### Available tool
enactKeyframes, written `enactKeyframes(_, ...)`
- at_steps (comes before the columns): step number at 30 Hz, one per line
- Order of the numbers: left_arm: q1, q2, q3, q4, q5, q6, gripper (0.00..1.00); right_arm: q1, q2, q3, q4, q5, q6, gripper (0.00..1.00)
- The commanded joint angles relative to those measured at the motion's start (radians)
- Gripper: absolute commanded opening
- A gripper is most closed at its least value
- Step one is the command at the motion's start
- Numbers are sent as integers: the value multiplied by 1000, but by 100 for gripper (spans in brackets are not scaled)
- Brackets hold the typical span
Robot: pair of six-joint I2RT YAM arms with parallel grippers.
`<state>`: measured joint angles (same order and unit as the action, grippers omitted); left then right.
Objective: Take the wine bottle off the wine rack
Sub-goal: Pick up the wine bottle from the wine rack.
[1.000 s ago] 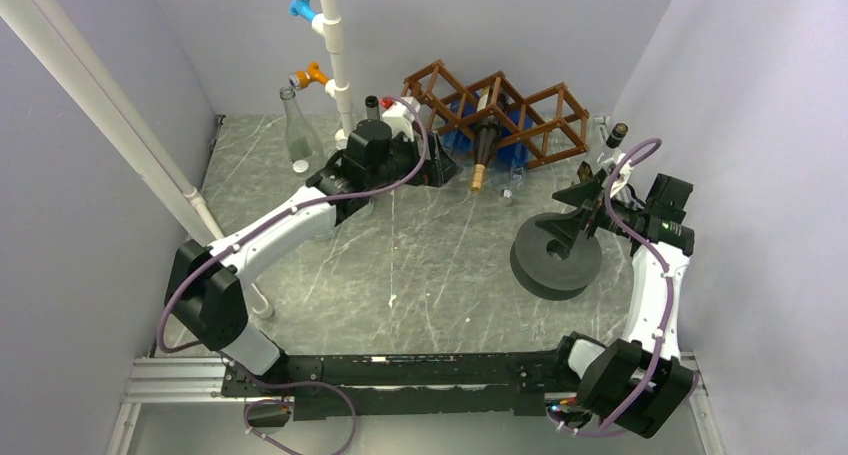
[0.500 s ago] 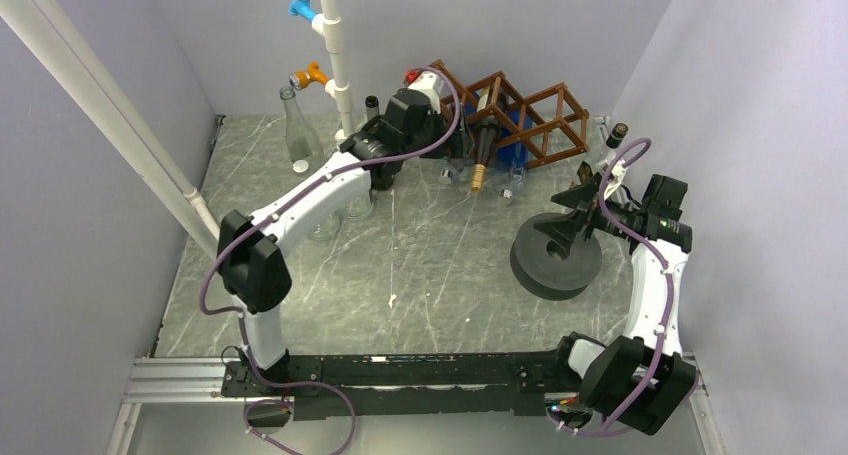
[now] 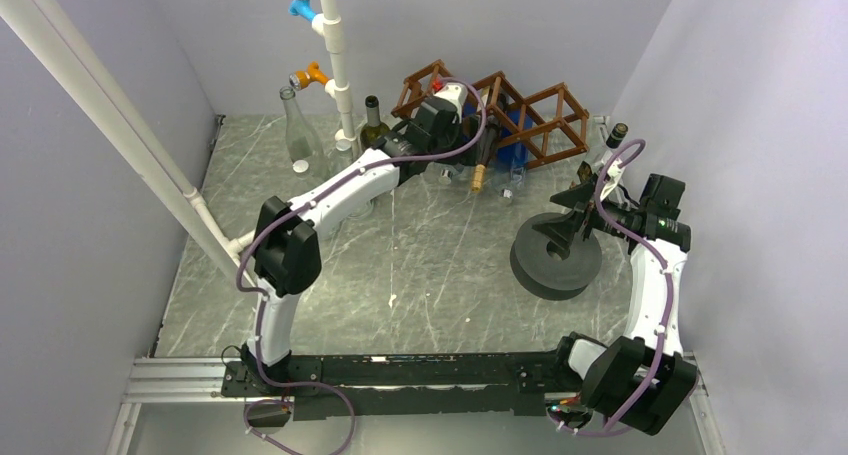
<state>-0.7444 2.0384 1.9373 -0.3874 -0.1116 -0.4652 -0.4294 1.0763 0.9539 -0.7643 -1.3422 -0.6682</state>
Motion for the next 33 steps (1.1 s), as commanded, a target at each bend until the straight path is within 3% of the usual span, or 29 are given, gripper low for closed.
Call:
enactKeyframes(1, -3, 32, 41, 98, -21, 27, 86, 11, -1, 20, 0, 2, -42, 100)
enactKeyframes(10, -3, 132, 85, 168, 53, -33, 80, 24, 7, 22, -4, 27, -54, 100)
enactKeyframes(19, -5, 151, 26, 257, 138, -52, 80, 40, 14, 23, -7, 41, -61, 100)
enactKeyframes(33, -5, 263, 116, 245, 115, -74, 78, 45, 14, 22, -4, 45, -60, 100)
